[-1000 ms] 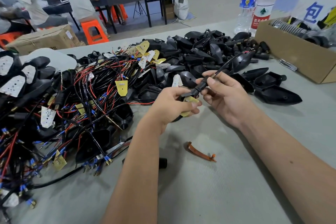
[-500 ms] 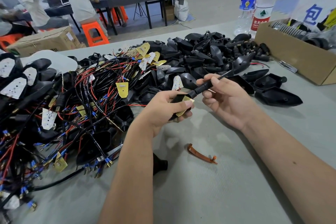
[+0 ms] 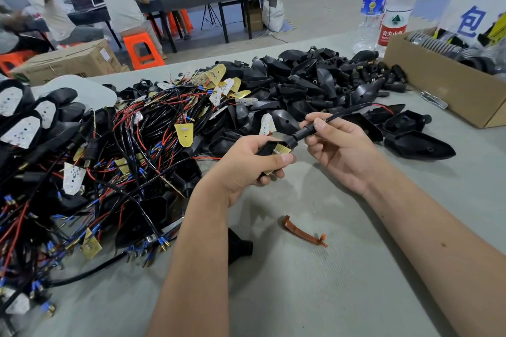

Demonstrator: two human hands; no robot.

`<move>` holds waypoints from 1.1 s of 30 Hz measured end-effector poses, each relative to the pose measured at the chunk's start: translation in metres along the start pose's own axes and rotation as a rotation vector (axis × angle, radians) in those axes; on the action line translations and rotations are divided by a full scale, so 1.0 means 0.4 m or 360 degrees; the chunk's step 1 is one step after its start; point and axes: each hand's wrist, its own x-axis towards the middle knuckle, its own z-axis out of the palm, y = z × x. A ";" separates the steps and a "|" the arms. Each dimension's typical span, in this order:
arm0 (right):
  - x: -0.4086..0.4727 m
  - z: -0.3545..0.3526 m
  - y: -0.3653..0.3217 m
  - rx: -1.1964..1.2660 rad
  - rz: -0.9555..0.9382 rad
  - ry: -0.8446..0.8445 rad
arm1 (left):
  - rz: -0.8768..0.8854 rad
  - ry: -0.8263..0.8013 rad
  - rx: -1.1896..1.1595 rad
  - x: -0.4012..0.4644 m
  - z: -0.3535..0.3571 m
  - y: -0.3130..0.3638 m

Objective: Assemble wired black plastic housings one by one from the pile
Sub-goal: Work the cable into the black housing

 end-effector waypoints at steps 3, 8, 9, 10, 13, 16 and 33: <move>0.002 -0.004 0.000 -0.0017 -0.0003 -0.0006 | 0.0026 0.0022 0.0027 -0.001 0.000 0.004; 0.008 -0.014 0.005 -0.0078 -0.0043 -0.0050 | 0.0041 0.0089 0.0079 -0.002 -0.003 0.005; 0.010 -0.015 0.007 -0.0103 -0.0050 -0.0045 | 0.0037 0.0113 0.0089 -0.002 -0.002 0.004; 0.011 -0.015 0.010 -0.0128 -0.0057 -0.0036 | 0.0036 0.0140 0.0104 -0.001 0.000 0.004; 0.012 -0.013 0.014 -0.0187 -0.0078 -0.0015 | 0.0057 0.0200 0.0181 0.001 0.004 0.005; 0.010 -0.011 0.015 -0.0258 -0.0102 -0.0006 | 0.0082 0.0256 0.0233 0.002 0.005 0.003; 0.001 0.004 0.002 -0.0249 -0.0119 0.0082 | 0.0204 0.0213 -0.0055 0.010 0.006 -0.003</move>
